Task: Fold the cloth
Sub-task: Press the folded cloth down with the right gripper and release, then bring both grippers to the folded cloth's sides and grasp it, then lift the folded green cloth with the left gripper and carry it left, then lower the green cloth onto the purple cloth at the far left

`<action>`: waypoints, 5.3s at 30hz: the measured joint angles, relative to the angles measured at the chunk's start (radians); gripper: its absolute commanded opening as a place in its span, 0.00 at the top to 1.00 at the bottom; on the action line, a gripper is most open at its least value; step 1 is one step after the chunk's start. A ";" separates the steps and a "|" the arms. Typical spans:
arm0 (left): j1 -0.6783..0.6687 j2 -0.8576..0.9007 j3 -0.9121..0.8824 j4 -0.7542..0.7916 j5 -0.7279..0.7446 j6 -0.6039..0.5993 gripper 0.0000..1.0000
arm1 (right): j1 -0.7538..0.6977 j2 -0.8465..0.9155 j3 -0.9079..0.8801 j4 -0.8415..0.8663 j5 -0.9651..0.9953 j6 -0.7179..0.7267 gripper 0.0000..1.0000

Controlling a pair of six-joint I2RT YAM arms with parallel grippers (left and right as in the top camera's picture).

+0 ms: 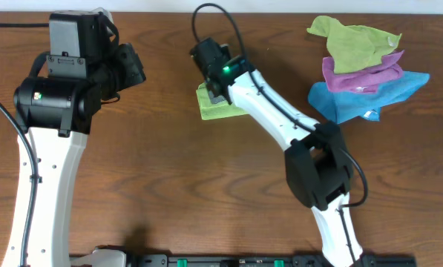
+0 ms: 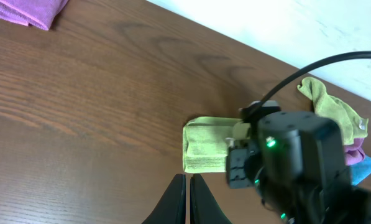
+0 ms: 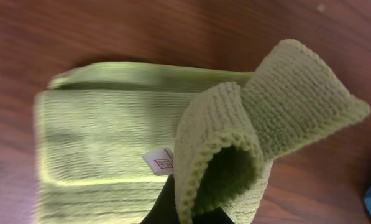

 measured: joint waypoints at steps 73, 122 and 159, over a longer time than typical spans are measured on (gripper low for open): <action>-0.009 0.701 -0.219 0.529 0.560 -0.181 0.02 | -0.330 0.058 -0.066 0.113 -0.353 -0.062 0.98; -0.016 0.702 -0.535 1.200 0.678 -0.382 0.95 | -0.330 0.130 0.055 -0.036 -0.562 -0.026 0.98; 0.440 0.764 0.072 1.195 0.153 -0.742 0.94 | -0.410 0.130 0.262 -0.139 -0.558 -0.145 0.99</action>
